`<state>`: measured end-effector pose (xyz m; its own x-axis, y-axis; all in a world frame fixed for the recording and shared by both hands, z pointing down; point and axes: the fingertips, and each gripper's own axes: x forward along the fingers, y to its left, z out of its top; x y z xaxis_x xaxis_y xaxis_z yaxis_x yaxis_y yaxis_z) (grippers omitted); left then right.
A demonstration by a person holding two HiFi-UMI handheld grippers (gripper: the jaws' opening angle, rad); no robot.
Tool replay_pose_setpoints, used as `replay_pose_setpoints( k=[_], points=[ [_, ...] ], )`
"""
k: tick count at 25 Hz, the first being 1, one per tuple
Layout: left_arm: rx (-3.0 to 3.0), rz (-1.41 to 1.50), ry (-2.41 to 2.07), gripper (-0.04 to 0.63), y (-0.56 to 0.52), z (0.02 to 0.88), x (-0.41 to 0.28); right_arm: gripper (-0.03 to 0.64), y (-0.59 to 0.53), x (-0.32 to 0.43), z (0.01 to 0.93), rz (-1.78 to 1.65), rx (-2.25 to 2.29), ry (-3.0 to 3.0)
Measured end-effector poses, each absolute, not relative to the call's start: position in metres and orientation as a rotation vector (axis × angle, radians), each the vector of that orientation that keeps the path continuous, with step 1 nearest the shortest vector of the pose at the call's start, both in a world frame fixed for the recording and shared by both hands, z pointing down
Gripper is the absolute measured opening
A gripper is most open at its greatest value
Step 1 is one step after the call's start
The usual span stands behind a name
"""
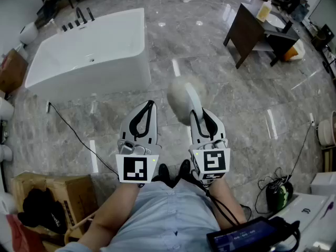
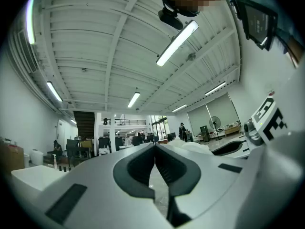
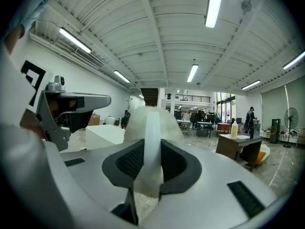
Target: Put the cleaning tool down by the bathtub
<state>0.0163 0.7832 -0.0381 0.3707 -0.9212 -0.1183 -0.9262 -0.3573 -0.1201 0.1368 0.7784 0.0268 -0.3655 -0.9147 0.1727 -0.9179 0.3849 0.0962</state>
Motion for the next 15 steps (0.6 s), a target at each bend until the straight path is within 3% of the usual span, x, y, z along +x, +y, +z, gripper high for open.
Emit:
replay_pose_setpoints(
  k=[15],
  points=[
    [-2.467, 0.055, 1.666, 0.017, 0.756, -0.036, -0.023, 0.097, 0.752, 0.109, 0.032, 0.042, 1.667, -2.432]
  ],
)
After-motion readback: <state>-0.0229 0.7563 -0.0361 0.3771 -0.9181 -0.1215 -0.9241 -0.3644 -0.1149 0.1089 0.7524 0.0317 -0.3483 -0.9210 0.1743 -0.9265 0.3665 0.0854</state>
